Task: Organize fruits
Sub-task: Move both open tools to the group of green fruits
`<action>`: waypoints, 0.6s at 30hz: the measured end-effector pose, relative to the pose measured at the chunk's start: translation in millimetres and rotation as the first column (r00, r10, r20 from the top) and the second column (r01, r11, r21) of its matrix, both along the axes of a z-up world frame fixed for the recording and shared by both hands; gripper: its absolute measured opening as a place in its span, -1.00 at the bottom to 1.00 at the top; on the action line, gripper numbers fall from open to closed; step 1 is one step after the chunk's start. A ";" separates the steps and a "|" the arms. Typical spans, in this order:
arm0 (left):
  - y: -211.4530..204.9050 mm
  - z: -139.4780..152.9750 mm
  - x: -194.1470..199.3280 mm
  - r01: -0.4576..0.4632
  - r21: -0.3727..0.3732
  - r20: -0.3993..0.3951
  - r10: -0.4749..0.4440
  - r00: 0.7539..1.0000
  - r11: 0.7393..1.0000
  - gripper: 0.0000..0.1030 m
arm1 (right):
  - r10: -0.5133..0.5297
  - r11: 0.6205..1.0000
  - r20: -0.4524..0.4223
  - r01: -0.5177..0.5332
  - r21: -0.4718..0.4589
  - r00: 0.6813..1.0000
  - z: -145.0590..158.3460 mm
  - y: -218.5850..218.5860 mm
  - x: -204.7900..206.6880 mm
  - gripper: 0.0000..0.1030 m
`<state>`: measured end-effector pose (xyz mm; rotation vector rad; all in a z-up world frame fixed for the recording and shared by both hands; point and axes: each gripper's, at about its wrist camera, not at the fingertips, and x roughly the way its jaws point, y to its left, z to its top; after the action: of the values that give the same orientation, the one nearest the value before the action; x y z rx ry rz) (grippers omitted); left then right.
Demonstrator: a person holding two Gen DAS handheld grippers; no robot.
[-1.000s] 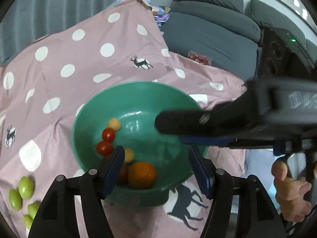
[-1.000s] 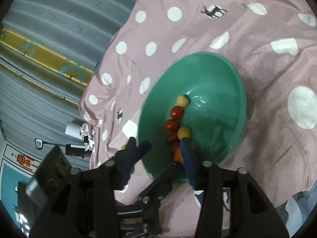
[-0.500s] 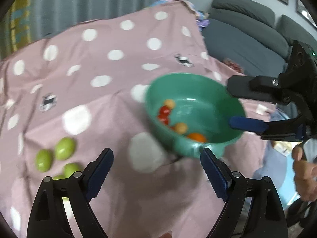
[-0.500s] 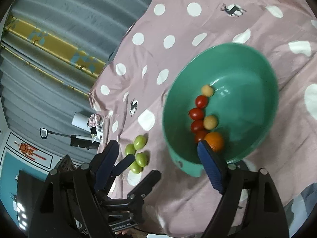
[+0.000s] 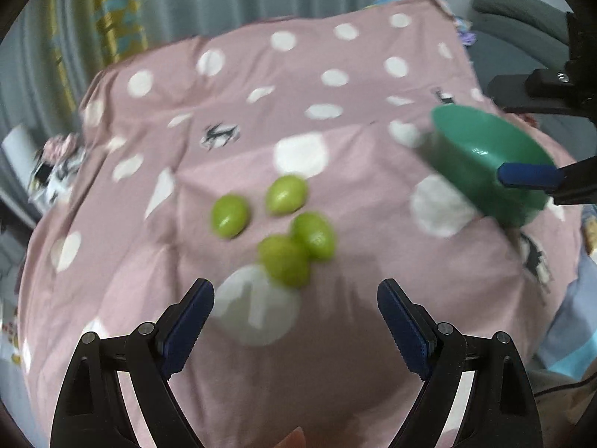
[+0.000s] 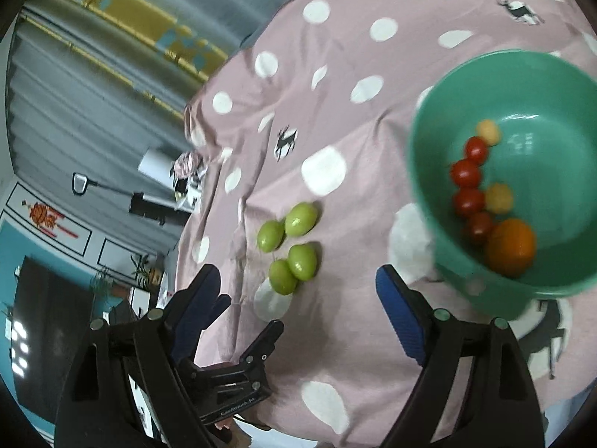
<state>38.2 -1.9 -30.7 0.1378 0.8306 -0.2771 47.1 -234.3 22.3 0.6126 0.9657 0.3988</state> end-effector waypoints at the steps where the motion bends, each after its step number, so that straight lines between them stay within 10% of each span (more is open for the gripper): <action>1: 6.7 -2.8 -0.5 -0.015 -0.008 -0.007 0.015 1.000 1.000 0.73 | 0.009 1.000 -0.008 -0.009 0.004 1.000 -3.4 4.2 3.2 0.69; 11: 49.0 -25.9 9.9 -0.071 -0.089 -0.093 0.063 0.994 0.994 0.73 | 0.072 0.997 -0.079 -0.072 -0.006 0.994 -41.3 47.2 33.4 0.70; 18: 38.8 -28.5 29.2 -0.097 0.010 -0.106 0.097 0.990 0.995 0.73 | 0.080 0.994 -0.176 -0.092 -0.061 0.981 -78.0 72.4 51.0 0.60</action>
<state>67.4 36.9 -59.2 0.0871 0.9409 -0.1924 98.1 -161.9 -55.6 0.5510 1.1712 0.3913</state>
